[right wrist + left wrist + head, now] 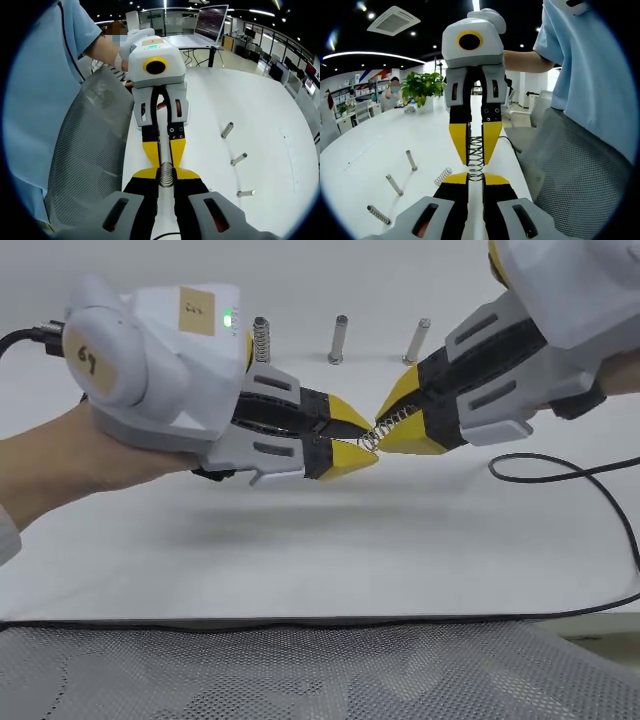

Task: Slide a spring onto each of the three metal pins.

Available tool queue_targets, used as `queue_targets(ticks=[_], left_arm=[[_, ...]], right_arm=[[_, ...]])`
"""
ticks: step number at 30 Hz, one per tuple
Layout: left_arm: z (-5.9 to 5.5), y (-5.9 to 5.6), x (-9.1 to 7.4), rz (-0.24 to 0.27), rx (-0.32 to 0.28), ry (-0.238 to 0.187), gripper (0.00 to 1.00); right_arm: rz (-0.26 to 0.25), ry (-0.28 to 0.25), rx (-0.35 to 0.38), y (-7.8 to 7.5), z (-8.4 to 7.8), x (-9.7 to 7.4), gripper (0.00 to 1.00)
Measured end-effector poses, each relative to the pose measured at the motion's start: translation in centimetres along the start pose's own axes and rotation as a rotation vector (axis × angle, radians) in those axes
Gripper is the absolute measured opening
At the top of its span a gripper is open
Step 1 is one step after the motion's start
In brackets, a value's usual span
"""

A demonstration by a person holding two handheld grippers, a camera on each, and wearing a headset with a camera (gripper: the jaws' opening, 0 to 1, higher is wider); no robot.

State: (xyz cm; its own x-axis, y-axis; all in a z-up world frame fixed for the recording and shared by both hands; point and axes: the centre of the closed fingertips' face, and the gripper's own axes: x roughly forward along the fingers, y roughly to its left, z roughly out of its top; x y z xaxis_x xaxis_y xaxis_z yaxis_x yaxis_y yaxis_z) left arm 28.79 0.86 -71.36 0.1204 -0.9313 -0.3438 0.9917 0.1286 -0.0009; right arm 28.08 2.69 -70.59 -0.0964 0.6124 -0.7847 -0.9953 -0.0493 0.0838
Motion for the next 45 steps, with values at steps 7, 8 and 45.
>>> queue_targets(ticks=[7, 8, 45], left_arm=[[-0.1, 0.1, -0.1, 0.001, 0.000, 0.000, 0.02], [-0.1, 0.1, -0.1, 0.001, -0.001, 0.000, 0.02], [-2.1, 1.3, -1.4, 0.126, -0.116, 0.007, 0.45]], right_arm=[[0.000, 0.000, 0.000, 0.0, 0.1, 0.1, 0.08], [-0.001, -0.001, -0.001, 0.0, 0.1, 0.1, 0.08], [0.004, 0.008, -0.007, -0.3, -0.1, 0.2, 0.08]])
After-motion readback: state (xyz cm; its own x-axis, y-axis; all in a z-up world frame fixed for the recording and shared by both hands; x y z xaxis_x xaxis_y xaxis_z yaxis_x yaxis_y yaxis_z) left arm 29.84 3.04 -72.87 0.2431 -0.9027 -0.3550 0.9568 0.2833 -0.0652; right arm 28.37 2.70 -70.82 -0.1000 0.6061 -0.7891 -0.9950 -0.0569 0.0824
